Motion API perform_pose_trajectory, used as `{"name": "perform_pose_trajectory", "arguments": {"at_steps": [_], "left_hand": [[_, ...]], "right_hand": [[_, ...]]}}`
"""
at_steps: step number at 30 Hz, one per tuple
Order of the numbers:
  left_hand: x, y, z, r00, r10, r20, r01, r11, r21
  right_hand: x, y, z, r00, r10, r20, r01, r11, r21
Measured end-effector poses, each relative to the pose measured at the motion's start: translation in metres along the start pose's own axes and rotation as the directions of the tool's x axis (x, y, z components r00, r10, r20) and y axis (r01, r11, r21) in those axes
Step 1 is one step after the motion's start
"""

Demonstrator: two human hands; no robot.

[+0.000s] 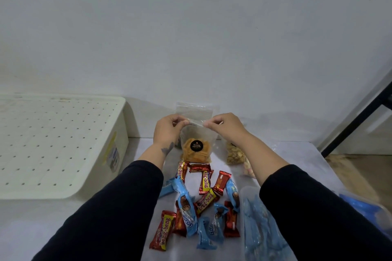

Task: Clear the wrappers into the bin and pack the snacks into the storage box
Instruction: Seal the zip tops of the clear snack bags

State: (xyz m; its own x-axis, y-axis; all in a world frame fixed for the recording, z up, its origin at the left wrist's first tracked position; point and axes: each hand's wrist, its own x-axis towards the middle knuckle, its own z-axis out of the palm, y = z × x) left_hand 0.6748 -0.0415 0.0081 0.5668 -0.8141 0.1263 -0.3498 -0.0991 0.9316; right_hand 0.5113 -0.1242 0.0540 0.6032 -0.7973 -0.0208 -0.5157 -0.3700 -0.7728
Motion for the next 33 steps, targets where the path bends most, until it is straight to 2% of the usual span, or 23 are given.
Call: {"name": "perform_pose_trajectory", "arguments": {"at_steps": [4,7,10,15,18,21,23,26,28,30,33], "left_hand": [[-0.008,0.006,0.005,0.993,-0.045,-0.113,0.039,0.998,-0.058],[-0.015,0.011,0.012,0.936,-0.207,-0.283,0.196,0.978,-0.07],[-0.021,0.014,0.018,0.935,-0.294,-0.196,0.248,0.941,-0.229],[-0.024,0.013,0.015,0.942,-0.329,-0.07,0.275,0.873,-0.402],[-0.028,0.012,0.013,0.946,-0.325,-0.017,0.285,0.853,-0.438],[-0.031,0.013,0.012,0.948,-0.319,-0.021,0.275,0.848,-0.454],[-0.032,0.013,0.011,0.956,-0.291,-0.029,0.252,0.869,-0.425],[-0.036,0.007,0.01,0.972,-0.174,-0.155,0.148,0.975,-0.168],[-0.036,-0.002,0.009,0.958,-0.156,-0.241,0.138,0.987,-0.087],[-0.032,-0.014,0.007,0.959,-0.187,-0.213,0.174,0.982,-0.076],[-0.028,-0.027,0.008,0.97,-0.235,-0.064,0.232,0.971,-0.058]], "right_hand": [[-0.002,0.0,0.01,0.998,-0.011,-0.059,0.013,1.0,0.021],[-0.004,-0.006,0.017,0.993,-0.005,-0.118,0.006,1.0,0.006],[-0.006,-0.01,0.024,0.989,-0.005,-0.147,0.008,1.0,0.016],[-0.01,-0.012,0.033,0.987,0.003,-0.16,0.001,1.0,0.025],[-0.011,-0.013,0.035,0.979,0.024,-0.204,-0.027,1.0,-0.014],[-0.012,-0.014,0.036,0.975,0.045,-0.216,-0.054,0.998,-0.032],[-0.012,-0.016,0.036,0.977,0.035,-0.212,-0.047,0.998,-0.052],[-0.01,-0.016,0.034,0.986,0.008,-0.165,-0.02,0.997,-0.075],[-0.008,-0.015,0.032,0.992,0.006,-0.122,-0.015,0.997,-0.069],[-0.005,-0.013,0.029,0.995,0.017,-0.095,-0.021,0.999,-0.042],[-0.003,-0.012,0.027,0.998,0.007,-0.064,-0.008,1.0,-0.009]]}}
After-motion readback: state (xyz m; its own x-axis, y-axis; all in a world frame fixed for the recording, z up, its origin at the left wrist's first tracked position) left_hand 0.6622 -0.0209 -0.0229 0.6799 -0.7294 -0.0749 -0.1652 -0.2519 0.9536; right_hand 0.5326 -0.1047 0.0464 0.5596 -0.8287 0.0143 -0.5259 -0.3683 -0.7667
